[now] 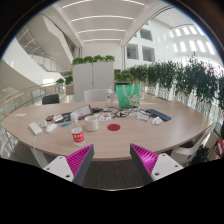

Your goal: Pour water

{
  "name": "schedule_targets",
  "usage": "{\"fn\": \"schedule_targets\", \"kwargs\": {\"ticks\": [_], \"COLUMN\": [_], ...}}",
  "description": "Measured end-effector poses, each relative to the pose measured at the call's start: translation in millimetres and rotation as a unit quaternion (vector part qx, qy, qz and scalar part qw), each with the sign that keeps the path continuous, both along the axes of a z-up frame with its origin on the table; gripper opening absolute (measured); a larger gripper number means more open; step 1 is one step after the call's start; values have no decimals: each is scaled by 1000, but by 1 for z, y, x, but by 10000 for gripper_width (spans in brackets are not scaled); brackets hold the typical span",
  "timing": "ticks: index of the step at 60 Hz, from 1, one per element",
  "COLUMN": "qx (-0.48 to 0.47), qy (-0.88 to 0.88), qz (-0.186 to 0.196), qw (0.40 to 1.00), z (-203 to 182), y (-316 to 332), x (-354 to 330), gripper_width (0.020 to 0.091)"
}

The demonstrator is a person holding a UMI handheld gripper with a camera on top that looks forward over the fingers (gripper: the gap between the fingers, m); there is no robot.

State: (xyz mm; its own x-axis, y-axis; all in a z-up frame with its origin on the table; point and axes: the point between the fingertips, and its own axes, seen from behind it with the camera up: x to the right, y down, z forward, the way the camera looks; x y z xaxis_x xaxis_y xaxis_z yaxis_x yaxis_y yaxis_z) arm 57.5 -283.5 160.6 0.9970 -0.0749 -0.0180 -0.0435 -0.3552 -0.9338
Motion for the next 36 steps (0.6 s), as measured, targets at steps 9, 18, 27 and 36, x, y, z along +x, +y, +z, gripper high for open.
{"fn": "schedule_targets", "kwargs": {"ticks": [9,18,27,36], "qx": [1,2,-3,-3], "qy": [4,1,-7,8], "qz": [-24,-30,-13,24], "qw": [1000,1000,1000,1000], "z": [-8,-19,-40,-60], "y": [3,8,26,56], "x": [5,0,-7,-41], "gripper_width": [841,841,836,835]}}
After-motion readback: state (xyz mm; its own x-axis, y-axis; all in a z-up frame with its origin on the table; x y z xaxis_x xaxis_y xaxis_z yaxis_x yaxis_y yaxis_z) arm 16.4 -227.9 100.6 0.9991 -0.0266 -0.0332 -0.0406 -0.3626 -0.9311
